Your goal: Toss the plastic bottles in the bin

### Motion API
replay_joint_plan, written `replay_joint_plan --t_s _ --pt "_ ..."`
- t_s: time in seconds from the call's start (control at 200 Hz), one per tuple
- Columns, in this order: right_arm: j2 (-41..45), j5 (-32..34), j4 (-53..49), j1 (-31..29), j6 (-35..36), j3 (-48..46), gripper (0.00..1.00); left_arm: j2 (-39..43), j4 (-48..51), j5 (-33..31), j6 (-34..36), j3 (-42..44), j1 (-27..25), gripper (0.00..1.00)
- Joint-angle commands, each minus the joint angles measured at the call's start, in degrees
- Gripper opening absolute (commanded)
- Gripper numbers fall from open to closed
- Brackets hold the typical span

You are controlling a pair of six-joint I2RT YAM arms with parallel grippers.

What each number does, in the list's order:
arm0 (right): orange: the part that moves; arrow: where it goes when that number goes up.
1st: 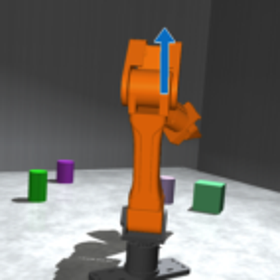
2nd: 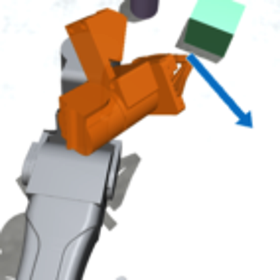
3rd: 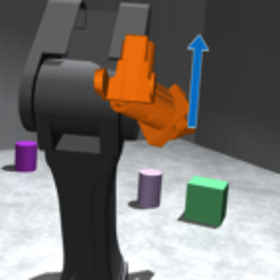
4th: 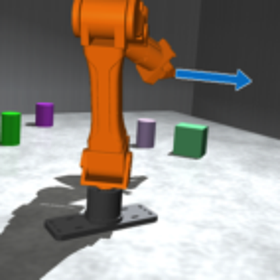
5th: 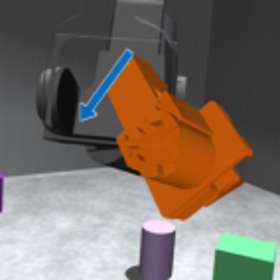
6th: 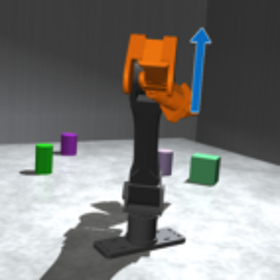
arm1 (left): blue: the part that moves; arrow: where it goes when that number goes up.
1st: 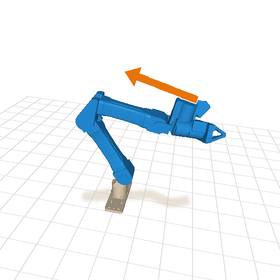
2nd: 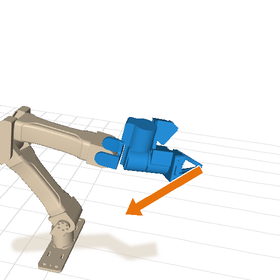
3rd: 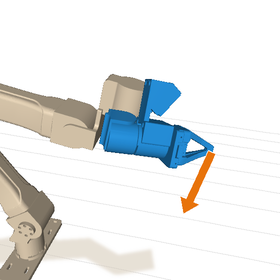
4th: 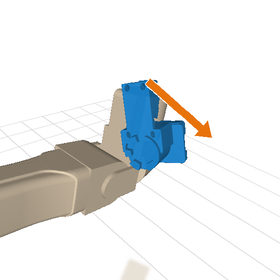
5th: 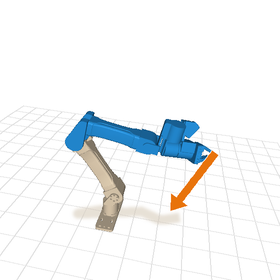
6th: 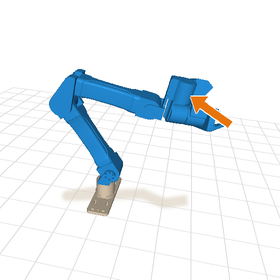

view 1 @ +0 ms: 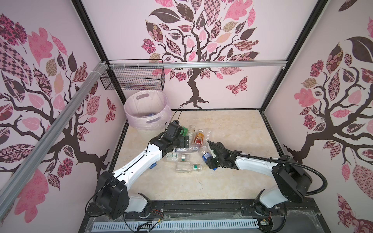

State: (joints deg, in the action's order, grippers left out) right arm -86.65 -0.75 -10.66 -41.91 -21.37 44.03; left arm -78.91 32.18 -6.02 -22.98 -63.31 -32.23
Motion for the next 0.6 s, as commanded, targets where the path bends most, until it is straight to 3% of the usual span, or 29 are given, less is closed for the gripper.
replay_joint_plan --t_s 0.0,0.315,0.595 --pt "3.82 1.35 -3.09 0.07 1.19 2.20 0.53 1.64 -1.04 1.32 0.75 -2.10 0.28 0.97" --pt "7.52 2.81 -6.00 0.16 2.80 7.60 0.53 2.12 -0.39 6.74 -1.28 -8.39 0.30 0.97" --pt "8.47 2.47 -4.60 0.13 3.10 15.55 0.53 -2.14 6.06 11.95 -9.17 -19.89 0.91 0.97"
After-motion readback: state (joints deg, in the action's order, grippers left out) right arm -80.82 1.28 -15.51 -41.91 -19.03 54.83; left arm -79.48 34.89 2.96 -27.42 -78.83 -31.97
